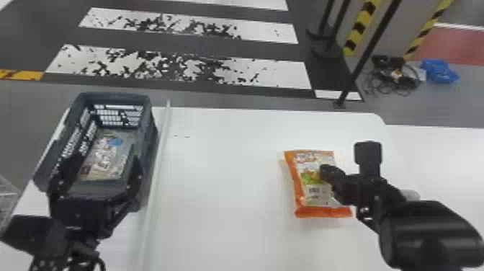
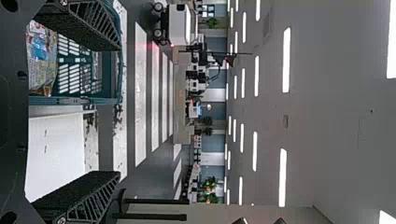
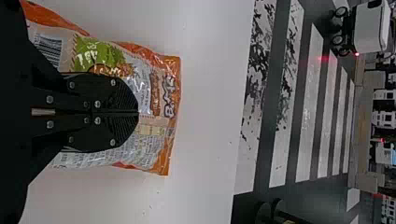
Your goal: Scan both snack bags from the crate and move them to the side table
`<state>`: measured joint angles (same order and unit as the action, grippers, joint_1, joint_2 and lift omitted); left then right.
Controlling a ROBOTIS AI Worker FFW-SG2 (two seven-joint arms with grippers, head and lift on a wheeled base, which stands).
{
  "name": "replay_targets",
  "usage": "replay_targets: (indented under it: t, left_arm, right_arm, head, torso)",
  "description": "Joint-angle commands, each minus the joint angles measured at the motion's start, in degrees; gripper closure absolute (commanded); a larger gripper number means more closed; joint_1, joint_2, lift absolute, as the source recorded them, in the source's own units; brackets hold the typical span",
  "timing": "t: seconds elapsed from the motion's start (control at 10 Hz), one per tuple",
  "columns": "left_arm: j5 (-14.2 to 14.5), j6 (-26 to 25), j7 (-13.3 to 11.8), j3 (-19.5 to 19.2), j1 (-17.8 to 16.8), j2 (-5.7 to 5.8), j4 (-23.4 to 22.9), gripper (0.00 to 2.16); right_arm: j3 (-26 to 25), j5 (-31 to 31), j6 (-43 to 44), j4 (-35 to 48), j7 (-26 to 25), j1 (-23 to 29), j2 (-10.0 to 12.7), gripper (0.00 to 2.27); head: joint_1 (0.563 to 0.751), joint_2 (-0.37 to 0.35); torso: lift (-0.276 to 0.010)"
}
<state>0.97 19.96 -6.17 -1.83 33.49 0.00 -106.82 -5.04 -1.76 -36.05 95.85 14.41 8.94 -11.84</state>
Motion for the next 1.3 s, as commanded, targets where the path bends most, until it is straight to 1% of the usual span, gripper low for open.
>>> replay_targets:
  t: [0.0, 0.3, 0.5, 0.9, 1.0, 1.1, 1.2]
  left_arm:
    - [0.00, 0.12, 0.02, -0.11, 0.17, -0.15, -0.06, 0.04]
    - [0.00, 0.12, 0.02, -0.02, 0.17, -0.15, -0.23, 0.04]
    - [0.00, 0.12, 0.02, -0.02, 0.26, -0.15, -0.32, 0.04]
    - [0.09, 0.47, 0.02, -0.20, 0.52, -0.09, -0.50, 0.04]
    - [0.09, 0.82, 0.02, -0.28, 0.79, -0.09, -0.67, 0.04]
    - [0.18, 1.52, 0.02, -0.46, 1.05, -0.09, -0.67, 0.04]
    - [0.35, 1.52, 0.02, -0.64, 1.14, 0.00, -0.67, 0.04]
  right_arm:
    - [0.12, 0.00, 1.46, -1.63, 0.00, 0.20, 0.07, 2.05]
    - [0.73, 0.26, 3.75, -4.88, -0.44, -0.07, 0.24, 2.05]
    - [0.47, 0.26, 4.27, -5.06, -0.61, -0.15, 0.33, 2.05]
    - [-0.85, -0.44, -0.47, 2.94, -0.61, -0.24, 0.86, 2.04]
    - [-2.25, -0.62, -0.65, 3.38, -0.88, -0.24, 0.86, 2.03]
    - [-4.98, -1.58, -0.47, 3.47, -1.49, -0.24, 0.77, 1.84]
    - [-8.41, -3.78, -0.30, 3.47, -1.40, 0.37, 0.77, 1.44]
  head:
    - [0.695, -0.114]
    - [0.695, -0.113]
    - [0.695, -0.114]
    - [0.695, -0.112]
    - [0.695, -0.111]
    - [0.695, -0.112]
    - [0.695, -0.132]
  torso:
    - [-0.029]
    - [-0.029]
    - [-0.029]
    - [-0.029]
    - [-0.029]
    - [-0.029]
    - [-0.029]
